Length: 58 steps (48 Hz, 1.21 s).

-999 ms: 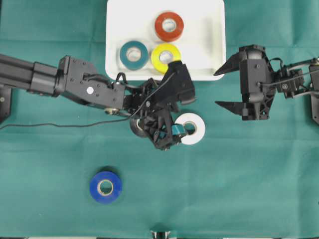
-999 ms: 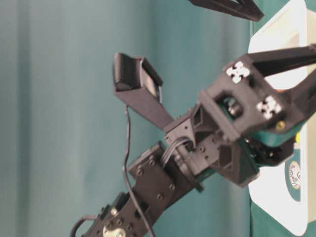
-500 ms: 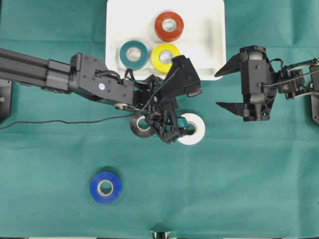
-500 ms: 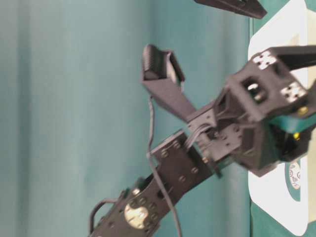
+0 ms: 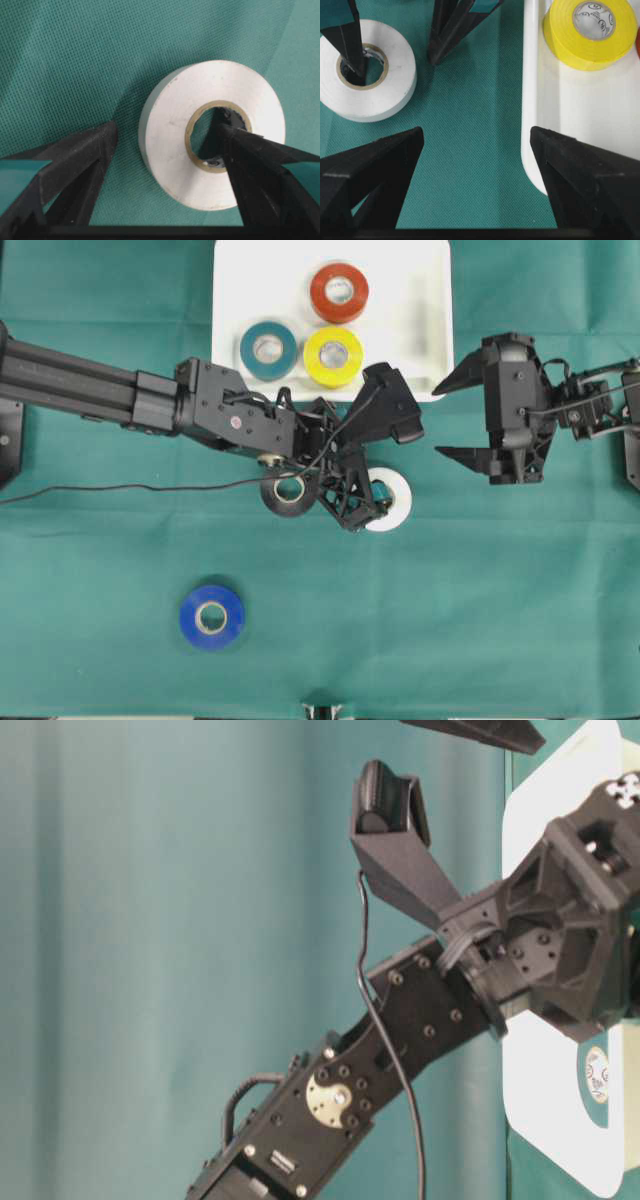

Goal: Put the tape alternately from left to right into the white case.
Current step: 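Move the left gripper over the white tape roll and lower it, then close the left gripper on the white tape roll's rim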

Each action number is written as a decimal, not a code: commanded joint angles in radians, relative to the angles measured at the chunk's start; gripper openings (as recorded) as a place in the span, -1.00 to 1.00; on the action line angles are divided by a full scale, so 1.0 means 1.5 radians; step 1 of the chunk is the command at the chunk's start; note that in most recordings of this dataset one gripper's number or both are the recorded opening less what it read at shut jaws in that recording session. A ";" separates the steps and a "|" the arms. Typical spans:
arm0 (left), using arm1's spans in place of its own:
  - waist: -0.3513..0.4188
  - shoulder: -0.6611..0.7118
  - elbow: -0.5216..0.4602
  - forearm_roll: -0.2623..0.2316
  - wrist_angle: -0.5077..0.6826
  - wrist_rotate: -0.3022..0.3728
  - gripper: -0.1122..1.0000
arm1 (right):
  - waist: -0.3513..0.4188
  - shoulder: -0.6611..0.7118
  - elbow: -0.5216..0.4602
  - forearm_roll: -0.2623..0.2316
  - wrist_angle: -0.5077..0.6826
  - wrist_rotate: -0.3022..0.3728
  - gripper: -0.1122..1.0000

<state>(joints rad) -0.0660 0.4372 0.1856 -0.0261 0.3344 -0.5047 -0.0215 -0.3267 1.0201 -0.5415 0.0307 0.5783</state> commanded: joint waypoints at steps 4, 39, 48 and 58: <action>0.002 -0.003 -0.020 0.002 0.017 -0.001 0.86 | 0.002 -0.007 -0.002 0.001 -0.011 0.001 0.54; 0.000 -0.014 -0.007 0.003 0.034 0.008 -0.28 | 0.001 -0.006 -0.005 0.000 -0.016 0.001 0.54; -0.003 -0.038 -0.002 0.004 0.034 0.011 -0.28 | 0.002 -0.006 -0.005 0.000 -0.016 0.001 0.54; -0.009 -0.088 0.008 0.005 0.044 0.034 -0.28 | 0.001 -0.006 -0.005 0.001 -0.016 0.001 0.54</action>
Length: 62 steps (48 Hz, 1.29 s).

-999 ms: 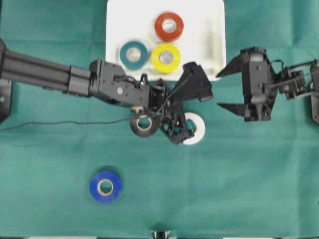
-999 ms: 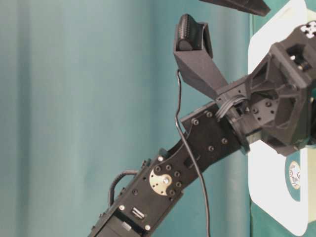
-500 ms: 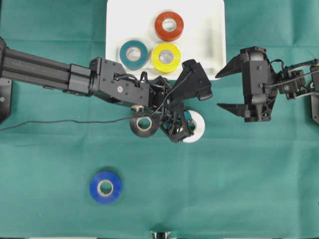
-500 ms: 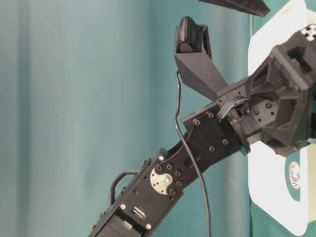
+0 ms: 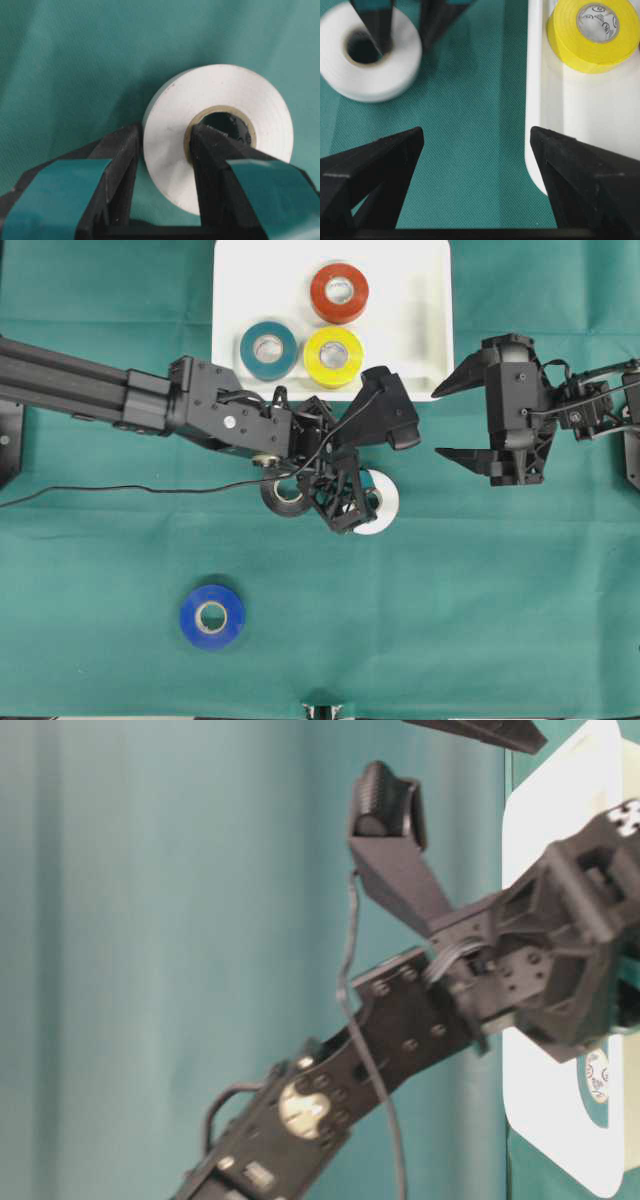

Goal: Put the tape alternately from left to right into the white case.
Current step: 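Close the left gripper on the white tape roll's rim, then lift the white roll and carry it into the white tray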

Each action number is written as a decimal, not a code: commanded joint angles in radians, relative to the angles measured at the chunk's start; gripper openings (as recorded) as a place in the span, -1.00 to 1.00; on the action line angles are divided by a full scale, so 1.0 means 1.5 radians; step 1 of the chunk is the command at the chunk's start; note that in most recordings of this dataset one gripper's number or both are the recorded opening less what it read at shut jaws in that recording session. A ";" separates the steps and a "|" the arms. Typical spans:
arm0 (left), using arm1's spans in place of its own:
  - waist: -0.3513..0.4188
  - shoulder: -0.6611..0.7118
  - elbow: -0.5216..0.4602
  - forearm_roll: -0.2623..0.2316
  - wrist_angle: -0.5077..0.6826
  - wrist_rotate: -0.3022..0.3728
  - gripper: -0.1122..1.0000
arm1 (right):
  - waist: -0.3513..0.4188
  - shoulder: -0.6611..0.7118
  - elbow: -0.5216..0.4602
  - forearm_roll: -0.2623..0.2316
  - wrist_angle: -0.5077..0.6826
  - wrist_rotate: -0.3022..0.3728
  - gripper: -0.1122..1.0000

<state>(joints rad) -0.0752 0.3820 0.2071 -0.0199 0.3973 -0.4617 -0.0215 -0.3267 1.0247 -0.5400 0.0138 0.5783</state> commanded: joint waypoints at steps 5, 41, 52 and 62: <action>0.002 -0.077 -0.002 0.005 0.008 0.022 -0.28 | 0.001 -0.006 -0.008 -0.001 -0.005 0.001 0.54; 0.129 -0.092 -0.014 0.005 0.011 0.151 -0.28 | 0.002 -0.006 -0.009 0.000 -0.007 0.015 0.54; 0.161 -0.077 -0.036 0.004 -0.006 0.174 -0.28 | 0.001 -0.006 -0.009 0.000 -0.010 0.015 0.54; 0.176 -0.042 -0.064 0.004 -0.019 0.201 -0.28 | 0.001 -0.006 -0.009 0.001 -0.010 0.015 0.54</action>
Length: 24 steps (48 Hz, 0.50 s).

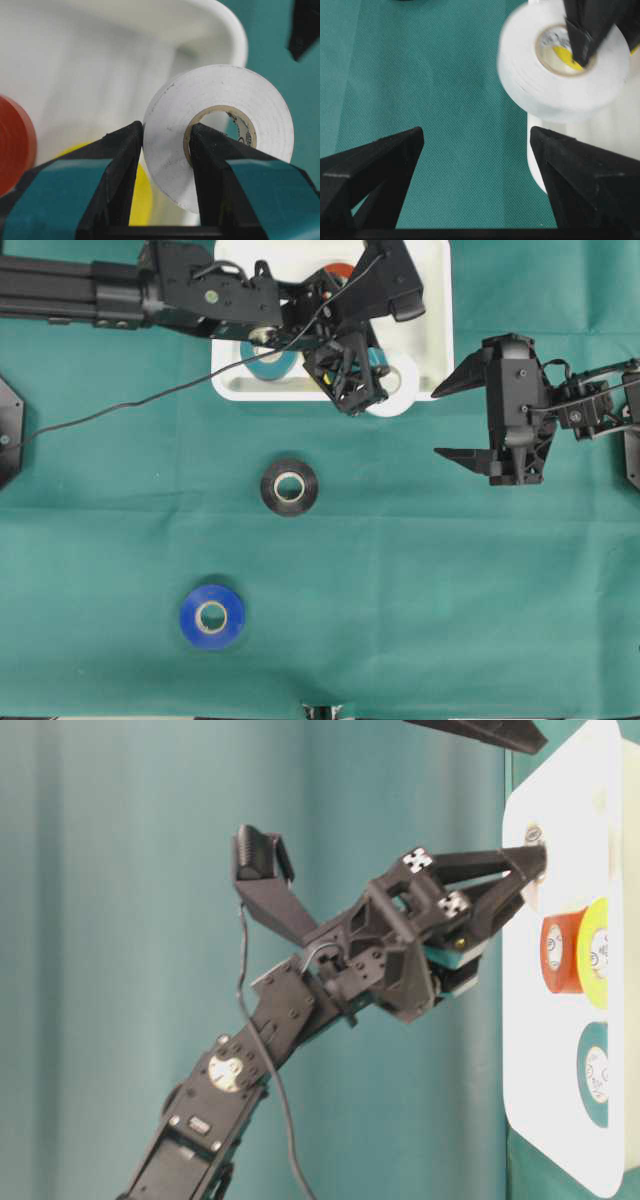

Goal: Put the tape alternately from left to right into the white case.
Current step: 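Lift the white roll and carry it into the white tray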

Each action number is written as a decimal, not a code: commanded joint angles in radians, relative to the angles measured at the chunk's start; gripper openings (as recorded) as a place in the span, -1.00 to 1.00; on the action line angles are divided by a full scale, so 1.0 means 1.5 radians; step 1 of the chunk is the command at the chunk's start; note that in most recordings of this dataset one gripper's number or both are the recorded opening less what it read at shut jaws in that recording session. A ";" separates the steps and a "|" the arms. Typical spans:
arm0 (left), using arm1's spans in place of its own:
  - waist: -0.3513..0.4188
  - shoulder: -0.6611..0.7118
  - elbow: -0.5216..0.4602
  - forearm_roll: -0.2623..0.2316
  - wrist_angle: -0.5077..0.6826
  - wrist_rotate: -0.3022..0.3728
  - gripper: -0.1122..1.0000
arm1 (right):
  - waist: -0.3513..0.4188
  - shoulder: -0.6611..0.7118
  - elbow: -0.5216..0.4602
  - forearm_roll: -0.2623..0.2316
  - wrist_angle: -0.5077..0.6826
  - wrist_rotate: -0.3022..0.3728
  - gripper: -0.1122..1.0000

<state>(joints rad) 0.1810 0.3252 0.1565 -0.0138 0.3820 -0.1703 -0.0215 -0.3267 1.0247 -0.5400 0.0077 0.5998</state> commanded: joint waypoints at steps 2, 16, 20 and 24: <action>0.007 0.002 -0.037 0.000 -0.011 0.014 -0.28 | 0.002 -0.006 -0.009 0.000 -0.006 0.002 0.54; 0.027 0.026 -0.059 0.000 -0.033 0.060 -0.28 | 0.002 -0.006 -0.009 0.000 -0.006 0.002 0.54; 0.032 0.026 -0.059 0.000 -0.036 0.071 -0.28 | 0.001 -0.006 -0.009 0.000 -0.006 0.002 0.54; 0.038 0.026 -0.059 0.000 -0.036 0.072 -0.28 | 0.002 -0.006 -0.009 0.001 -0.006 0.001 0.54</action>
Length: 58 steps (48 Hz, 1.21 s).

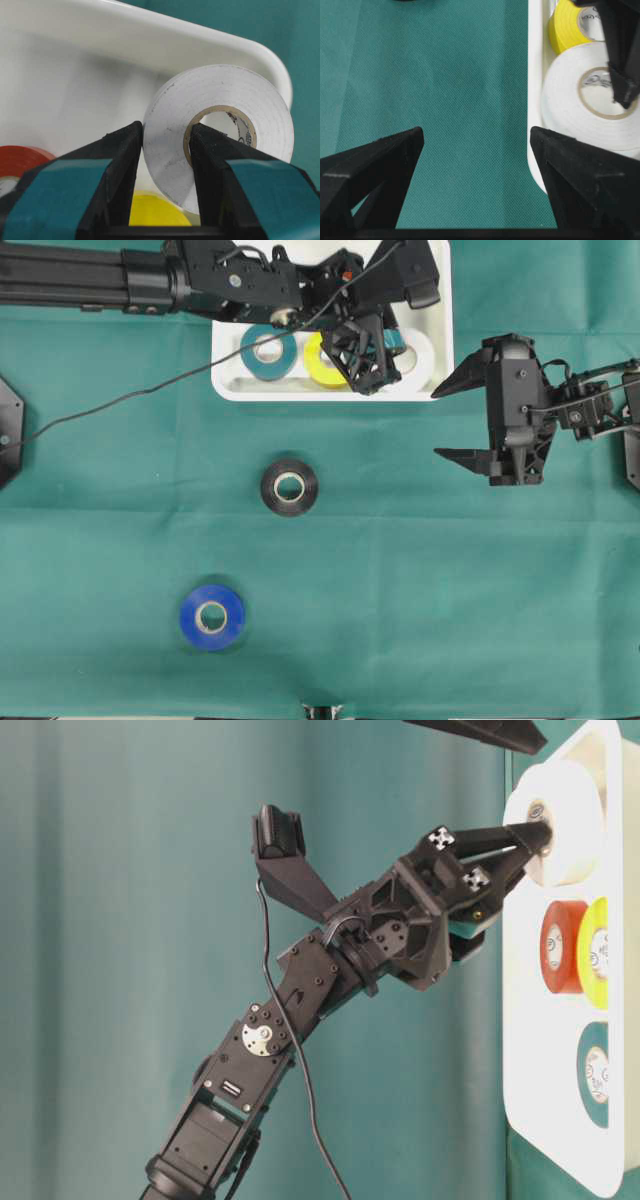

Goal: Put the tape alternately from left to right into the white case.
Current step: 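Lift the white roll and carry it into the white tray, then open the left gripper to drop the white roll, withdraw left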

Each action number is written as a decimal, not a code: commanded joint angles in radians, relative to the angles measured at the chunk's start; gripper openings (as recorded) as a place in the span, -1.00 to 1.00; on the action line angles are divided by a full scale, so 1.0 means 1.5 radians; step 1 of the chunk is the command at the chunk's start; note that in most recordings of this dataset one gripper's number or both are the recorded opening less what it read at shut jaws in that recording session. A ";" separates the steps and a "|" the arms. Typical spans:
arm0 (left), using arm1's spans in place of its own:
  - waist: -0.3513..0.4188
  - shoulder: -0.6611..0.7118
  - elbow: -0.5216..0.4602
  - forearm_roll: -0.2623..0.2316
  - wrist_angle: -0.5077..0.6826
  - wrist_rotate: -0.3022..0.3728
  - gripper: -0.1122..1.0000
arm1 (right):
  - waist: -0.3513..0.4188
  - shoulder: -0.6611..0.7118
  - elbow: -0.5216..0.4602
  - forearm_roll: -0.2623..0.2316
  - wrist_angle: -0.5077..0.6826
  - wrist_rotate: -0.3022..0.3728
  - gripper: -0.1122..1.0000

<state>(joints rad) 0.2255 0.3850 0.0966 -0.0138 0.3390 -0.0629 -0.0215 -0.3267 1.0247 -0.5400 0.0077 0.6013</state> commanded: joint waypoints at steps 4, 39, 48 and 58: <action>0.011 -0.014 -0.019 0.000 -0.008 0.000 -0.28 | 0.002 -0.006 -0.009 0.000 -0.006 0.000 0.54; 0.011 -0.016 -0.014 -0.002 -0.018 0.034 -0.27 | 0.002 -0.006 -0.008 0.000 -0.006 0.001 0.54; 0.007 -0.025 -0.008 -0.002 -0.018 0.042 0.54 | 0.001 -0.006 -0.006 0.001 -0.006 0.002 0.54; 0.007 -0.033 0.001 -0.002 -0.018 0.042 0.67 | 0.001 -0.006 -0.008 0.000 -0.007 0.002 0.54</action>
<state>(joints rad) 0.2378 0.3850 0.1043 -0.0138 0.3191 -0.0015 -0.0215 -0.3267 1.0247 -0.5400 0.0061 0.6029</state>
